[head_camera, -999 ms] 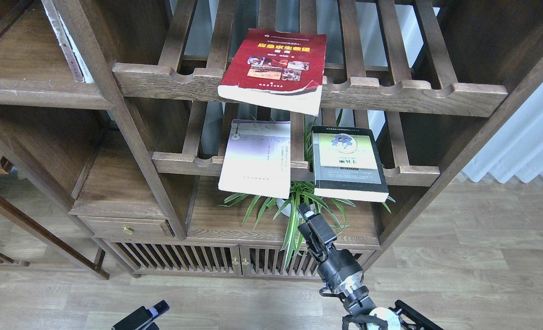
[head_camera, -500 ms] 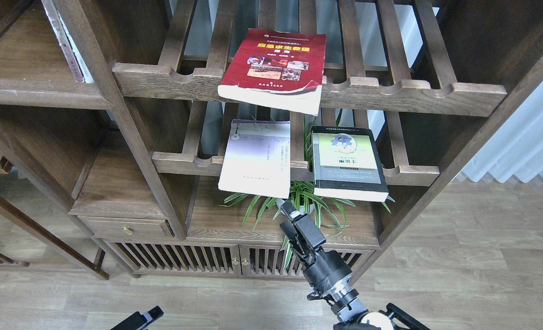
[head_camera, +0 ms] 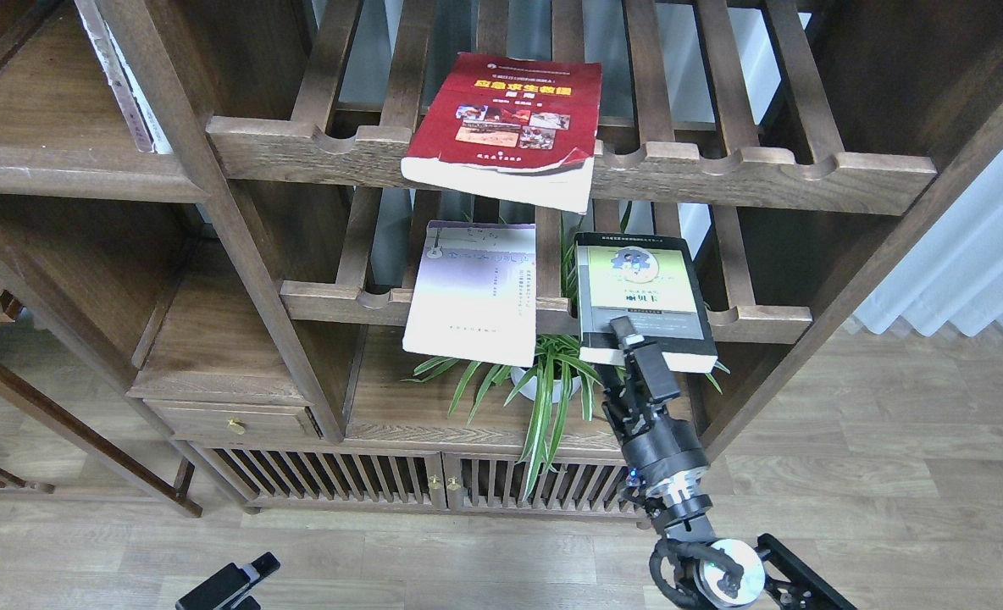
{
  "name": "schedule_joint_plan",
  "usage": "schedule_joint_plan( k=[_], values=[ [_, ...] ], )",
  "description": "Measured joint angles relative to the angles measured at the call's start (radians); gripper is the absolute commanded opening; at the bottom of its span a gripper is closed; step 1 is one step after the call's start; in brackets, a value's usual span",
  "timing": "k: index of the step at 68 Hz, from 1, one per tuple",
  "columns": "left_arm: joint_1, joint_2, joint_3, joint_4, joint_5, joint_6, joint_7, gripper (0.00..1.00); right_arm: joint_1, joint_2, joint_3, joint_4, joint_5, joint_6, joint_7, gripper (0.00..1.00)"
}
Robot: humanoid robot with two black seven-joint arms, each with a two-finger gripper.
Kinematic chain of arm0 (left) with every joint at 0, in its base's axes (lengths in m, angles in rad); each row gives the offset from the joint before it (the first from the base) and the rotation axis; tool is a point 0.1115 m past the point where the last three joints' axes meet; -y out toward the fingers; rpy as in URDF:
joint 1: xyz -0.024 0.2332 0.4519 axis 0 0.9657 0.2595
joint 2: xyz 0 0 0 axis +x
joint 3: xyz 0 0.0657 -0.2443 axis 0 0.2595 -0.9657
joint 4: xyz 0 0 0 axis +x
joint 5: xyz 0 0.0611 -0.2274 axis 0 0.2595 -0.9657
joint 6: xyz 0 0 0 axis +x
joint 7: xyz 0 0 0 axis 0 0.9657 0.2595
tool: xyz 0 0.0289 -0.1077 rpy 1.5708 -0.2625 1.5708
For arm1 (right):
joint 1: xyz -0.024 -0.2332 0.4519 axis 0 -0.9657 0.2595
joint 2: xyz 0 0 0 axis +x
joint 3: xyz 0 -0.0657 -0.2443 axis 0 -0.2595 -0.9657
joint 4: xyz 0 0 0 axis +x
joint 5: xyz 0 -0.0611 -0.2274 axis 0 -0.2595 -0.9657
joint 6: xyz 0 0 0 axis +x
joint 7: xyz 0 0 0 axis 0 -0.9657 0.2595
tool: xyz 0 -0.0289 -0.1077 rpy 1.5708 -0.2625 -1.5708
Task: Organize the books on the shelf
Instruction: 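Reach the right gripper up to the dark green book on the middle shelf, then grasp the dark green book with the right gripper and pull it out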
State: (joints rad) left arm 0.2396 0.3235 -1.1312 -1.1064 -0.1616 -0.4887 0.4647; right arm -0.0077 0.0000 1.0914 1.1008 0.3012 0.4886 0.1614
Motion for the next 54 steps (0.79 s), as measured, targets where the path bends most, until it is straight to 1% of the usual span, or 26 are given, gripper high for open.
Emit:
schedule_joint_plan(
  k=[4, 8, 13, 16, 19, 20, 22, 25, 28, 37, 46, 54],
  values=[
    [-0.001, 0.000, -0.001, 0.000, 0.000, 0.000, 0.000, 1.00, 0.000, 0.000, 0.004, -0.002, 0.016, 0.000, 0.000, 0.81],
    [-0.002, 0.001, -0.002, 0.000, 0.000, 0.000, 0.000, 1.00, 0.000, 0.000, 0.005, -0.002, 0.024, 0.000, 0.000, 0.71],
    [-0.003, 0.003, -0.004, 0.000, 0.000, 0.000, 0.000, 1.00, 0.000, 0.000, 0.005, -0.002, 0.027, 0.000, 0.000, 0.65],
    [-0.004, 0.005, -0.009, -0.001, 0.000, 0.000, 0.000, 1.00, -0.003, 0.000, 0.005, -0.002, 0.028, 0.000, 0.002, 0.57],
    [-0.004, 0.006, -0.010, -0.001, 0.000, 0.000, 0.000, 1.00, -0.004, 0.000, 0.003, -0.002, 0.028, 0.000, 0.002, 0.54],
    [-0.004, 0.006, -0.011, -0.001, 0.000, 0.000, 0.000, 1.00, -0.004, 0.000, 0.001, -0.002, 0.028, 0.000, 0.002, 0.51],
    [-0.005, 0.006, -0.013, -0.001, 0.000, 0.000, 0.000, 1.00, -0.004, 0.000, -0.001, -0.002, 0.028, 0.000, 0.002, 0.48],
    [-0.005, 0.006, -0.018, -0.001, 0.000, 0.000, 0.000, 1.00, -0.005, 0.000, -0.003, -0.002, 0.027, 0.000, 0.002, 0.39],
    [-0.005, 0.007, -0.025, -0.001, 0.000, 0.000, 0.000, 1.00, -0.004, 0.000, -0.004, -0.002, 0.027, 0.000, 0.003, 0.34],
    [-0.005, 0.008, -0.033, -0.001, 0.000, 0.000, 0.000, 1.00, 0.000, 0.000, 0.002, -0.002, 0.027, 0.000, 0.012, 0.26],
    [-0.005, 0.008, -0.034, -0.001, -0.001, 0.000, 0.000, 1.00, 0.006, 0.000, 0.005, -0.002, 0.027, 0.000, 0.026, 0.14],
    [-0.005, 0.008, -0.035, -0.001, -0.001, 0.000, 0.000, 1.00, 0.008, 0.000, 0.006, -0.003, 0.028, 0.000, 0.031, 0.06]
  ],
)
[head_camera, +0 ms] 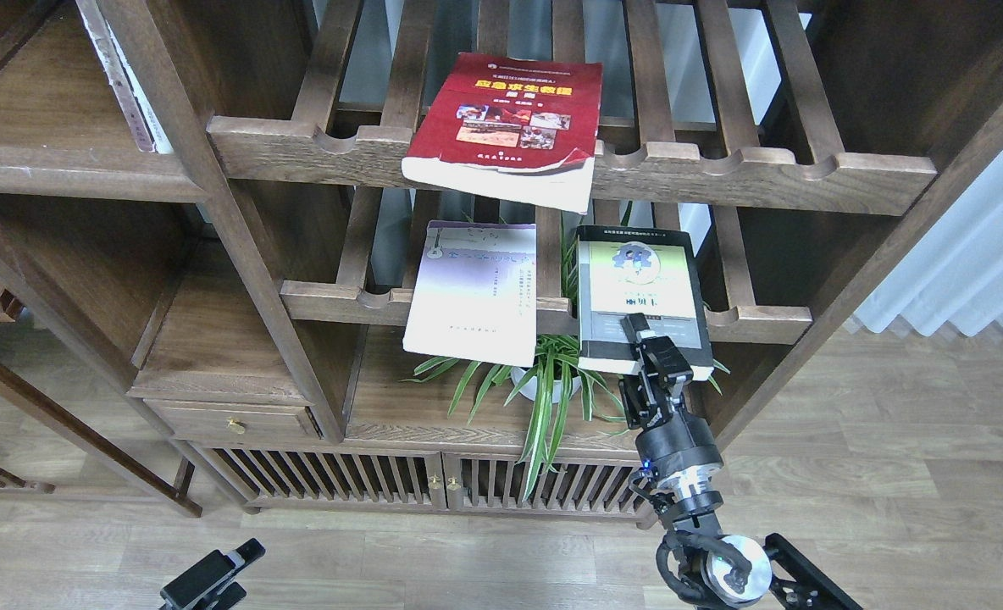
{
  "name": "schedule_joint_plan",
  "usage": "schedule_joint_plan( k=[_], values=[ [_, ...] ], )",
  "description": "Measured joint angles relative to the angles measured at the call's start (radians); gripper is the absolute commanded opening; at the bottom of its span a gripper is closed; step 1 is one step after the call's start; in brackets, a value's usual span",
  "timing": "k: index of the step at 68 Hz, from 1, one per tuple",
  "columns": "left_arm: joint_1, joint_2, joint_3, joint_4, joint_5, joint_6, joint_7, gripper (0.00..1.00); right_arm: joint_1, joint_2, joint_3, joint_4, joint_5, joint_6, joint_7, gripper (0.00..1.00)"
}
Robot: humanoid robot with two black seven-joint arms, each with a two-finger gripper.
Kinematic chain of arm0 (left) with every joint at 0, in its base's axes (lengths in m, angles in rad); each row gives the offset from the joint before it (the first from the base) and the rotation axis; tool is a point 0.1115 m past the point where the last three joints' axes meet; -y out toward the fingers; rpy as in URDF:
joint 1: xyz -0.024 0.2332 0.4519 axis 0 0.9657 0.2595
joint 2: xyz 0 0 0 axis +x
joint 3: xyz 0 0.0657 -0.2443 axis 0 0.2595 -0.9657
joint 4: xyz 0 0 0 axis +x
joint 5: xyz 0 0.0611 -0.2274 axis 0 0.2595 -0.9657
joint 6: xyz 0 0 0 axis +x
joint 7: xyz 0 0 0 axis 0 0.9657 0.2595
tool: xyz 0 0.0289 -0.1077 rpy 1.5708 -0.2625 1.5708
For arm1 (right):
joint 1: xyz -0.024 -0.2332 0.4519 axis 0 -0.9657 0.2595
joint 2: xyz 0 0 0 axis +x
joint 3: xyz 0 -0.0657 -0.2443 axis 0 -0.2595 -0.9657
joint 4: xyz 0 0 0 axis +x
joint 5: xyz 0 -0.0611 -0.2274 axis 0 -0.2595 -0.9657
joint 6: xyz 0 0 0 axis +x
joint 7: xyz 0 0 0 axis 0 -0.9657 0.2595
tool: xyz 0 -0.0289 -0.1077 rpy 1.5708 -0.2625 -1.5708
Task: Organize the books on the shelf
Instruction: 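Grasp the dark green book with the right gripper and pull it out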
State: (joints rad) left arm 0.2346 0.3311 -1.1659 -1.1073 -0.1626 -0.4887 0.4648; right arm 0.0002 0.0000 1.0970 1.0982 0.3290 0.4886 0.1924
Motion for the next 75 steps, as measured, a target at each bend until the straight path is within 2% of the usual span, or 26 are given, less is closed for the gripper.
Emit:
schedule_joint_plan(
  k=[23, 46, 75],
  values=[
    [-0.019, -0.001, -0.002, 0.007, 0.000, 0.000, -0.001, 1.00, -0.091, 0.000, -0.012, 0.026, -0.014, 0.001, -0.005, 0.05],
    [-0.057, 0.002, 0.010, 0.098, 0.000, 0.000, -0.001, 1.00, -0.243, 0.000, -0.022, 0.053, -0.026, 0.001, -0.010, 0.05],
    [-0.054, -0.019, 0.036, 0.094, -0.087, 0.000, -0.004, 1.00, -0.317, 0.000, -0.098, 0.051, -0.058, -0.001, -0.014, 0.05]
  ],
)
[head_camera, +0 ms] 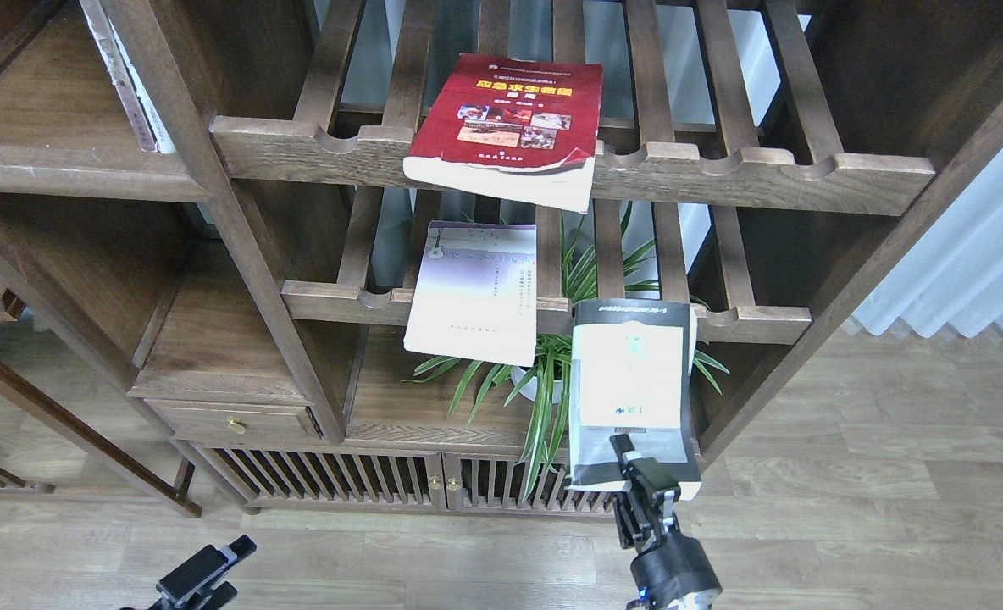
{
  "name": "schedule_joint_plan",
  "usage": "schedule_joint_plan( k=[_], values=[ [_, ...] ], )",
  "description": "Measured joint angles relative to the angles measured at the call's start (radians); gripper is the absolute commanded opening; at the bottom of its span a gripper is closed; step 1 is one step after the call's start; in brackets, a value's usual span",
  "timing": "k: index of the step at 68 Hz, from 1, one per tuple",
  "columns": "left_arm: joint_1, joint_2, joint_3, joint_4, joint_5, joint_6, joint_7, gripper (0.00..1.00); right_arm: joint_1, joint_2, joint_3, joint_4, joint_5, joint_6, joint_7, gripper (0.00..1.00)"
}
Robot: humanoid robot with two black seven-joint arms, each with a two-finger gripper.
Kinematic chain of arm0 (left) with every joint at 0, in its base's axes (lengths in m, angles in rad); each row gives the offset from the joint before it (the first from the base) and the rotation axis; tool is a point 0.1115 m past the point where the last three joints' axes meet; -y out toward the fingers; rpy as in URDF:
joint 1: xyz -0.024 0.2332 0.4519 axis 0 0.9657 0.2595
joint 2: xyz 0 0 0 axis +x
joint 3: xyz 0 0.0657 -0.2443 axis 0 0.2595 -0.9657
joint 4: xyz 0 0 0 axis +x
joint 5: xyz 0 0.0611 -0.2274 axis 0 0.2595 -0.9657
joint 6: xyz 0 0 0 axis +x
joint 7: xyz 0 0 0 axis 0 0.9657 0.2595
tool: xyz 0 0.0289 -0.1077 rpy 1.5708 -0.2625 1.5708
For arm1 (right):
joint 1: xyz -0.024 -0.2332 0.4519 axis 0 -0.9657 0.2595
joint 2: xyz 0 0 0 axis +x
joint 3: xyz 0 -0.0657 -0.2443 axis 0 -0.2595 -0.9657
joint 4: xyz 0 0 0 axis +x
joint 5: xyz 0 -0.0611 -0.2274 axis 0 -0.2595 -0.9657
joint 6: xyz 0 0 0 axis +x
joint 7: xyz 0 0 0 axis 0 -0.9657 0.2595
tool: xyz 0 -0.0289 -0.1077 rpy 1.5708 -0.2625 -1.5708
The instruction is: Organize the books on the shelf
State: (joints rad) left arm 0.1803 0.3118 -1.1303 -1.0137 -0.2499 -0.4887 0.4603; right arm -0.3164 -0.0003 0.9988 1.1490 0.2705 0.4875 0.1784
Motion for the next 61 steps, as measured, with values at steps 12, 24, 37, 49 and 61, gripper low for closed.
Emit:
schedule_joint_plan(
  k=[12, 24, 37, 49, 61],
  values=[
    [-0.004, -0.006, 0.006, -0.013, -0.010, 0.000, -0.003, 1.00, -0.015, 0.000, -0.055, -0.011, -0.009, -0.001, -0.015, 0.05],
    [-0.005, -0.031, 0.021, -0.028, -0.013, 0.000, -0.009, 1.00, -0.017, 0.000, -0.108, -0.025, -0.039, 0.001, -0.056, 0.05],
    [0.001, -0.054, 0.077, -0.093, -0.087, 0.000, -0.013, 1.00, -0.016, 0.000, -0.186, -0.040, -0.047, 0.001, -0.109, 0.06],
    [0.000, -0.067, 0.141, -0.121, -0.113, 0.000, -0.017, 1.00, -0.016, 0.000, -0.247, -0.066, -0.047, 0.001, -0.179, 0.06],
    [-0.002, -0.099, 0.187, -0.118, -0.114, 0.000, -0.019, 1.00, -0.016, 0.000, -0.283, -0.070, -0.047, 0.001, -0.202, 0.06]
  ],
)
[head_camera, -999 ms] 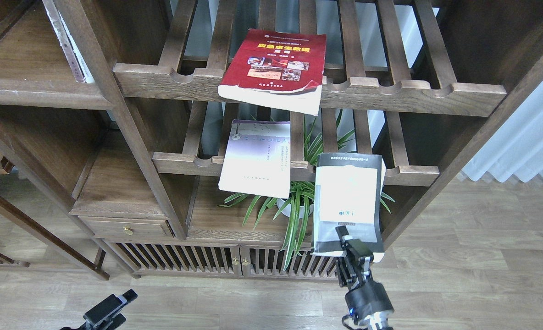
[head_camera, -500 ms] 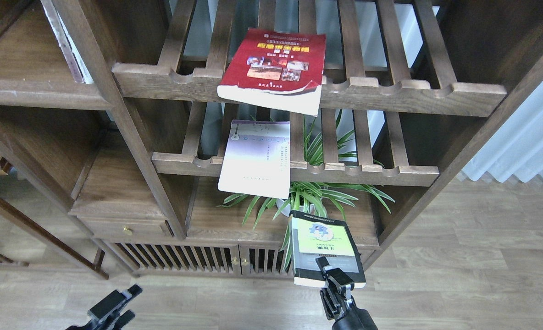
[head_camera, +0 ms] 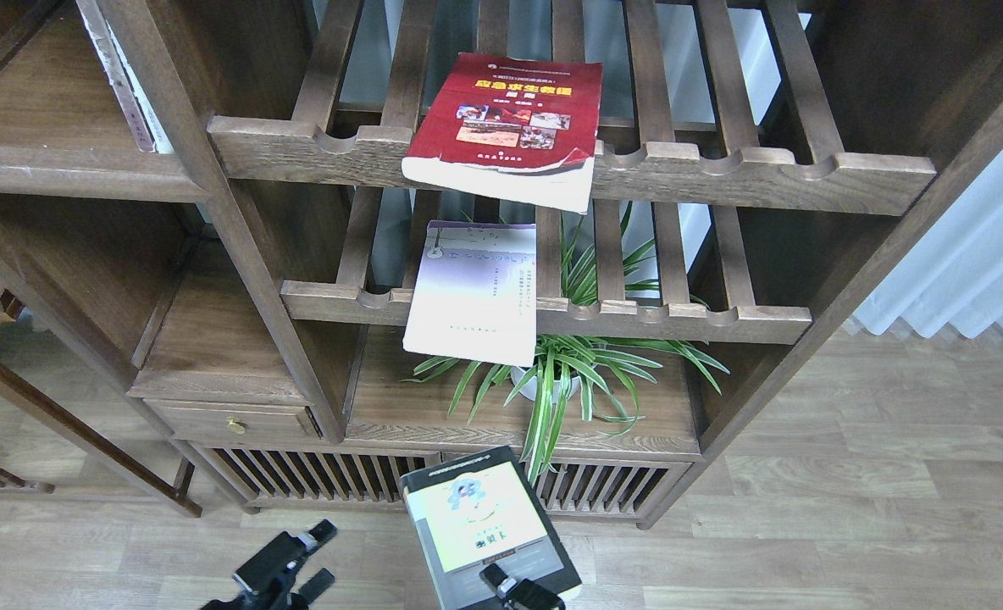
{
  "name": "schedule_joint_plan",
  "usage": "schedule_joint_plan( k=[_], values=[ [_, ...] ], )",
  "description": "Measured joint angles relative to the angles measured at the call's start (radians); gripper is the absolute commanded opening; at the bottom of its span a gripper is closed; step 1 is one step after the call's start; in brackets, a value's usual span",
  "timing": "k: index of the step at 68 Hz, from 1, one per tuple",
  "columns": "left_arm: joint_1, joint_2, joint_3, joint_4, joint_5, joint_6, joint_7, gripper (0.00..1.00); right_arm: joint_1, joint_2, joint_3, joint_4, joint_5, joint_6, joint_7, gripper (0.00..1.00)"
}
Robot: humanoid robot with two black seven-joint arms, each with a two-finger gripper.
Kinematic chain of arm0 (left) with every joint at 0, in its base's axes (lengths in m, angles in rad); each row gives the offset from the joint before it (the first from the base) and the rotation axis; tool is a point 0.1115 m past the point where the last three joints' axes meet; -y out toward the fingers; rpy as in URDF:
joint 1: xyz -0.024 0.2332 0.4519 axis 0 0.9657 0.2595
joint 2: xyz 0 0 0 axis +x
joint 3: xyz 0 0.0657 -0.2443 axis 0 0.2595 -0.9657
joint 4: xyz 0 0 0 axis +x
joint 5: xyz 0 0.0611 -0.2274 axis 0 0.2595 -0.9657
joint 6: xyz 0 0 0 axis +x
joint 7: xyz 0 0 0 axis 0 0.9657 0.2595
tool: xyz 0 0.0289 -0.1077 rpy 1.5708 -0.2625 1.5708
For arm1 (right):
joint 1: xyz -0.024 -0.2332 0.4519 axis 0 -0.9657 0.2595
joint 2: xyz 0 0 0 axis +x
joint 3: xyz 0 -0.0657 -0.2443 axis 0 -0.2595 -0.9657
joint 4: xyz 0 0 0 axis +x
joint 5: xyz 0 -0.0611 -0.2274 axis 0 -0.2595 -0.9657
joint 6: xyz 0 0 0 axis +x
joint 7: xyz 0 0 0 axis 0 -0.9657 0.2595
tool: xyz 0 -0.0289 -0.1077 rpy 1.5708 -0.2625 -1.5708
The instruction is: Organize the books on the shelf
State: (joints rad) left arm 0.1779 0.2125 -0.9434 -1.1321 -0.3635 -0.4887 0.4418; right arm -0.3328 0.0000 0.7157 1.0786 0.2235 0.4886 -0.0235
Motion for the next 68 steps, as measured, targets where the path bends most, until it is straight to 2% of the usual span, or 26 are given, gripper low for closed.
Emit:
schedule_joint_plan(
  k=[26, 38, 42, 46, 57, 58, 68],
  values=[
    [-0.049, -0.102, 0.037, 0.098, -0.002, 0.000, 0.000, 1.00, 0.004, 0.000, -0.036, -0.001, -0.002, 0.000, -0.042, 0.06],
    [-0.082, -0.156, 0.039, 0.150, 0.000, 0.000, 0.000, 0.96, 0.010, -0.001, -0.048, -0.002, -0.002, 0.000, -0.051, 0.06],
    [-0.091, -0.169, 0.039, 0.162, 0.000, 0.000, 0.000, 0.91, 0.011, -0.001, -0.050, -0.002, -0.002, 0.000, -0.053, 0.06],
    [-0.098, -0.176, 0.038, 0.173, 0.001, 0.000, 0.002, 0.79, 0.011, -0.001, -0.052, -0.002, -0.002, 0.000, -0.054, 0.06],
    [-0.101, -0.172, 0.044, 0.179, 0.007, 0.000, 0.011, 0.56, 0.011, -0.001, -0.053, -0.002, -0.002, 0.000, -0.055, 0.06],
    [-0.102, -0.174, 0.057, 0.181, 0.008, 0.000, 0.011, 0.45, 0.011, -0.001, -0.053, -0.002, -0.003, 0.000, -0.056, 0.06],
    [-0.104, -0.176, 0.076, 0.182, 0.006, 0.000, 0.010, 0.21, 0.011, -0.001, -0.054, -0.002, -0.003, 0.000, -0.056, 0.06]
  ],
)
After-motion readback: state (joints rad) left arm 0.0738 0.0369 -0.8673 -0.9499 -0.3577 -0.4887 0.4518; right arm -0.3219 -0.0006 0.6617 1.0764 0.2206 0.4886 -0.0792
